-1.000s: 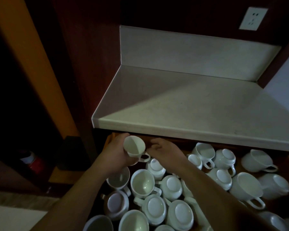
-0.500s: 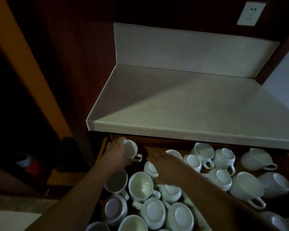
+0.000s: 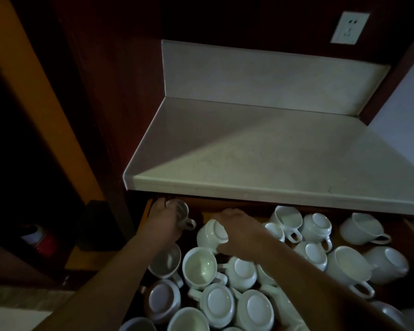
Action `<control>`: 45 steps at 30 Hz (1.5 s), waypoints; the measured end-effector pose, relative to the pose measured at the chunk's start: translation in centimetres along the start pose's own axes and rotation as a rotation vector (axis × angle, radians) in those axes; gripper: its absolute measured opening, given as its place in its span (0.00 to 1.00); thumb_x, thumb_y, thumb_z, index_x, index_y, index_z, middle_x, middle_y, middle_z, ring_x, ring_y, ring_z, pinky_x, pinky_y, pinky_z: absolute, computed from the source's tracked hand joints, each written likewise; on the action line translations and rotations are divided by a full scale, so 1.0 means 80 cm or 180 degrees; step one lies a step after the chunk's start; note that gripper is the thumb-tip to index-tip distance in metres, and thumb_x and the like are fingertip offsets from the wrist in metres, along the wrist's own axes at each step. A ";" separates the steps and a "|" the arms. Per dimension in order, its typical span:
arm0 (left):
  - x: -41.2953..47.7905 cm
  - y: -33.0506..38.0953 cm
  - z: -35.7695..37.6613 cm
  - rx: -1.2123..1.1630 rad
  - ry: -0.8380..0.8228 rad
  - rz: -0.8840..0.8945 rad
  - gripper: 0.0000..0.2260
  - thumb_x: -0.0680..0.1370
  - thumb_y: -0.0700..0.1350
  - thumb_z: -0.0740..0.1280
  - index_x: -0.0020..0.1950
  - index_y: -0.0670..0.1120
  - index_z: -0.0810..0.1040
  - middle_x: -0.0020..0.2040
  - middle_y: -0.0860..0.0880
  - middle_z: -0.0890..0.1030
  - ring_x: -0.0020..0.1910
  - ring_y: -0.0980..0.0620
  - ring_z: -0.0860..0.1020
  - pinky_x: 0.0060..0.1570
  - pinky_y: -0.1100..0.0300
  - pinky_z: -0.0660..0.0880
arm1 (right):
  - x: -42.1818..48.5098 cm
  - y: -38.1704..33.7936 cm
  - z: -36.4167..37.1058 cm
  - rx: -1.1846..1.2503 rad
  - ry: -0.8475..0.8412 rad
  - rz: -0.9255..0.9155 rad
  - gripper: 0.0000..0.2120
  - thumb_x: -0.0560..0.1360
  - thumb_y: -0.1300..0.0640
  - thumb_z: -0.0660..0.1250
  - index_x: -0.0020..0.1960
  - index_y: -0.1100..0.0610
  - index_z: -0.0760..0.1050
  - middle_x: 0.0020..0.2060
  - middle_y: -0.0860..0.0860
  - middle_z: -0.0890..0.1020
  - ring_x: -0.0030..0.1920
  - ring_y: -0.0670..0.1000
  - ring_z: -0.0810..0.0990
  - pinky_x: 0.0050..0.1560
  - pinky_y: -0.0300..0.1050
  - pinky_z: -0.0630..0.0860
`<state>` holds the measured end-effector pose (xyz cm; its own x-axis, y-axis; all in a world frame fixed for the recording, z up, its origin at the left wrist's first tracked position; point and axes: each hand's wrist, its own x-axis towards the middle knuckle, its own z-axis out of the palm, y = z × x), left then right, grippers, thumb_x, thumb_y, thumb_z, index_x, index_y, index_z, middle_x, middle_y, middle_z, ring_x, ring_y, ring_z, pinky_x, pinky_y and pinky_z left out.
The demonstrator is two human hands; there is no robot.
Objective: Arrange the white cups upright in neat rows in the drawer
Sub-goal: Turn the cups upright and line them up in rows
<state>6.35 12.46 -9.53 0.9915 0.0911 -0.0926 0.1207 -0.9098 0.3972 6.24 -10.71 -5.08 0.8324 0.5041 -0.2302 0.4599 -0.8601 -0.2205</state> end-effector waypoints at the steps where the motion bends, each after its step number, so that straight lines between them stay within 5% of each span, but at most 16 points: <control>1: 0.000 -0.002 -0.003 0.0013 -0.0017 0.0073 0.35 0.71 0.55 0.78 0.75 0.53 0.69 0.74 0.45 0.66 0.75 0.42 0.63 0.73 0.55 0.64 | -0.003 0.000 -0.005 0.0097 0.0036 0.0022 0.39 0.74 0.43 0.75 0.79 0.45 0.62 0.73 0.46 0.70 0.73 0.51 0.67 0.72 0.50 0.70; 4: -0.014 -0.003 -0.027 0.0123 -0.0192 0.0605 0.32 0.69 0.57 0.76 0.72 0.59 0.72 0.73 0.55 0.72 0.76 0.50 0.67 0.76 0.54 0.58 | -0.014 -0.004 -0.024 0.0296 0.0219 0.0047 0.39 0.72 0.42 0.76 0.78 0.44 0.63 0.72 0.45 0.70 0.73 0.49 0.67 0.70 0.46 0.68; 6: -0.034 0.006 -0.050 -0.0127 -0.0485 0.0927 0.33 0.73 0.58 0.76 0.76 0.61 0.69 0.70 0.65 0.72 0.73 0.64 0.66 0.72 0.66 0.51 | -0.020 -0.009 -0.040 0.0378 0.0326 0.0093 0.39 0.71 0.41 0.77 0.77 0.44 0.65 0.70 0.46 0.72 0.70 0.49 0.69 0.67 0.44 0.68; 9: -0.060 0.024 -0.073 -0.0829 -0.0782 0.1209 0.35 0.73 0.52 0.81 0.75 0.66 0.67 0.60 0.81 0.70 0.62 0.79 0.68 0.60 0.82 0.60 | -0.027 -0.018 -0.060 0.0716 0.0512 0.0111 0.32 0.67 0.40 0.79 0.68 0.43 0.74 0.60 0.43 0.78 0.60 0.47 0.77 0.60 0.45 0.74; 13: -0.069 0.039 -0.076 -0.1617 -0.0637 0.1101 0.37 0.67 0.56 0.83 0.71 0.68 0.69 0.65 0.68 0.76 0.63 0.69 0.75 0.61 0.64 0.77 | -0.038 -0.029 -0.079 0.2174 0.0877 0.0459 0.19 0.69 0.43 0.79 0.58 0.44 0.82 0.50 0.41 0.85 0.49 0.42 0.83 0.50 0.43 0.80; 17: -0.073 0.047 -0.069 -0.2297 -0.0632 0.0622 0.31 0.64 0.59 0.82 0.65 0.64 0.76 0.59 0.59 0.83 0.56 0.57 0.83 0.57 0.49 0.83 | -0.042 -0.038 -0.086 0.2809 0.0887 0.0766 0.15 0.77 0.43 0.73 0.59 0.51 0.84 0.50 0.49 0.86 0.47 0.53 0.85 0.50 0.52 0.83; 21: -0.076 0.054 -0.060 -0.3668 -0.1159 -0.0502 0.21 0.73 0.50 0.78 0.63 0.46 0.82 0.54 0.39 0.87 0.54 0.37 0.86 0.60 0.32 0.79 | -0.042 -0.037 -0.064 0.2193 0.0796 0.0588 0.28 0.77 0.40 0.71 0.74 0.47 0.72 0.66 0.46 0.79 0.61 0.46 0.80 0.62 0.45 0.77; 26: -0.089 0.074 -0.062 -0.4202 -0.1313 -0.1336 0.19 0.78 0.57 0.72 0.62 0.45 0.81 0.55 0.36 0.86 0.52 0.34 0.86 0.43 0.45 0.83 | -0.067 -0.052 -0.024 0.0796 0.0788 -0.0399 0.44 0.72 0.36 0.73 0.81 0.42 0.55 0.77 0.42 0.63 0.75 0.45 0.64 0.73 0.47 0.68; 28: -0.092 0.083 -0.065 -0.4096 -0.1319 -0.1528 0.23 0.78 0.61 0.72 0.59 0.43 0.81 0.50 0.37 0.87 0.47 0.36 0.87 0.45 0.44 0.84 | -0.065 -0.058 -0.014 0.0388 0.0901 -0.0437 0.49 0.72 0.36 0.72 0.83 0.44 0.49 0.78 0.43 0.62 0.76 0.47 0.63 0.72 0.46 0.68; 31: -0.095 0.092 -0.070 -0.3785 -0.1348 -0.1528 0.27 0.78 0.68 0.67 0.53 0.42 0.82 0.48 0.36 0.87 0.52 0.34 0.86 0.58 0.39 0.82 | -0.053 -0.055 -0.006 0.0345 0.0931 -0.0159 0.51 0.73 0.36 0.73 0.84 0.49 0.48 0.78 0.47 0.63 0.76 0.50 0.65 0.71 0.47 0.70; 35: -0.096 0.093 -0.083 -0.3186 -0.0820 -0.1116 0.17 0.83 0.63 0.62 0.44 0.52 0.70 0.47 0.40 0.87 0.53 0.34 0.83 0.63 0.45 0.78 | -0.034 -0.045 0.001 0.0833 0.0870 0.0474 0.43 0.71 0.36 0.73 0.78 0.46 0.59 0.71 0.46 0.72 0.69 0.50 0.75 0.63 0.51 0.77; 37: -0.084 0.073 -0.083 -0.2340 -0.0555 -0.0658 0.16 0.84 0.64 0.60 0.50 0.53 0.79 0.46 0.58 0.79 0.53 0.49 0.78 0.59 0.55 0.73 | -0.024 -0.043 0.004 0.1208 0.0885 0.0797 0.38 0.68 0.36 0.75 0.72 0.45 0.64 0.65 0.44 0.76 0.62 0.49 0.79 0.58 0.50 0.78; 42: -0.028 0.009 -0.058 0.0370 -0.0235 0.0366 0.12 0.80 0.54 0.68 0.61 0.52 0.81 0.57 0.49 0.81 0.56 0.48 0.78 0.54 0.52 0.78 | -0.007 -0.037 0.011 0.1441 0.0731 0.1263 0.37 0.69 0.39 0.77 0.71 0.48 0.66 0.59 0.45 0.79 0.50 0.47 0.75 0.36 0.35 0.66; 45: -0.004 -0.012 -0.046 0.1084 -0.0480 0.0877 0.12 0.79 0.53 0.68 0.60 0.52 0.82 0.62 0.48 0.81 0.61 0.45 0.78 0.64 0.49 0.74 | 0.009 -0.041 0.017 0.1514 0.0779 0.1347 0.37 0.67 0.37 0.78 0.69 0.49 0.66 0.60 0.47 0.80 0.52 0.49 0.79 0.41 0.41 0.73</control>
<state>6.12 14.78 -6.55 0.9633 -0.2097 -0.1673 -0.1940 -0.9753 0.1053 4.90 -7.44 -5.85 0.9824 0.0515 -0.1797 -0.0600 -0.8234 -0.5642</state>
